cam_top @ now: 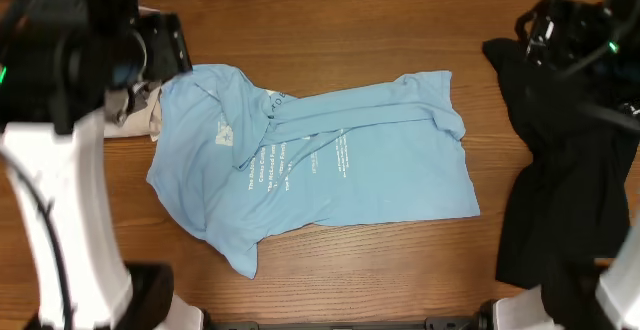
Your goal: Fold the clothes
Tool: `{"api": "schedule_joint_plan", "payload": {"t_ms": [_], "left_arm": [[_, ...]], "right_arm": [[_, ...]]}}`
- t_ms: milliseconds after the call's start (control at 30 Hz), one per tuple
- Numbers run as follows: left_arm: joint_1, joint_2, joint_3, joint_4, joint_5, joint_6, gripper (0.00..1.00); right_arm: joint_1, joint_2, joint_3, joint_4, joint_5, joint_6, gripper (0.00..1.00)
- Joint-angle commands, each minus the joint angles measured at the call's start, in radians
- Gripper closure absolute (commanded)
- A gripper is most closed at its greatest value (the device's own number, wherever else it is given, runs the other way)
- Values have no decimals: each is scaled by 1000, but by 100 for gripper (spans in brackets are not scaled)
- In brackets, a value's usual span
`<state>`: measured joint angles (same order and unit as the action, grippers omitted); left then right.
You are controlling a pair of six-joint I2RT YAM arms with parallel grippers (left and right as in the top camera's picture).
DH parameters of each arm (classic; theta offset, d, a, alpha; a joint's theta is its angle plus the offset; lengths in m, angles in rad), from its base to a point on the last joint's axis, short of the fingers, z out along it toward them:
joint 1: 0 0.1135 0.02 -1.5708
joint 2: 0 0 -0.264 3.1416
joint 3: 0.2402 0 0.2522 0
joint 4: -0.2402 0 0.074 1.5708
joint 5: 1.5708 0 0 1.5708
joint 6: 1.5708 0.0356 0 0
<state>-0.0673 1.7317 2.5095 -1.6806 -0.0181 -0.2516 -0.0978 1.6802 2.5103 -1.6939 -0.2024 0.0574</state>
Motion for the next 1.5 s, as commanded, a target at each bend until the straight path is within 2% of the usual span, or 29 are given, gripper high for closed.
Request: {"api": "schedule_joint_plan", "payload": {"t_ms": [0, 67, 167, 333, 500, 700, 867, 1067, 1333, 1467], "left_arm": [[-72, -48, -14, -9, 31, 30, 30], [-121, -76, -26, -9, 29, 30, 30], [-210, -126, -74, -9, 10, 6, 29], [-279, -195, -248, -9, -64, -54, 28], [-281, -256, -501, 2, -64, -98, 29], [-281, -333, -858, 163, -37, -105, 29], [-281, -367, -1140, 342, 47, -115, 28], [-287, -369, -1408, 513, 124, -133, 29], [-356, -369, -1594, 630, 123, -216, 30], [-436, -371, -1679, 695, 137, -247, 31]], "right_arm": [[-3, -121, -82, 0, -2, 42, 0], [-3, -201, -157, 0, -2, 48, 0], [-3, -346, -371, 0, -1, 52, 0], [-3, -478, -707, 8, 0, 71, 0], [-3, -496, -970, 104, -16, 104, 0], [-3, -459, -1199, 222, -143, 103, 0], [-3, -447, -1358, 293, -144, 104, 0], [-3, -447, -1467, 370, -139, 104, 0], [-3, -441, -1496, 437, -135, 105, 0], [-3, -426, -1506, 461, -76, 151, 0]]}}
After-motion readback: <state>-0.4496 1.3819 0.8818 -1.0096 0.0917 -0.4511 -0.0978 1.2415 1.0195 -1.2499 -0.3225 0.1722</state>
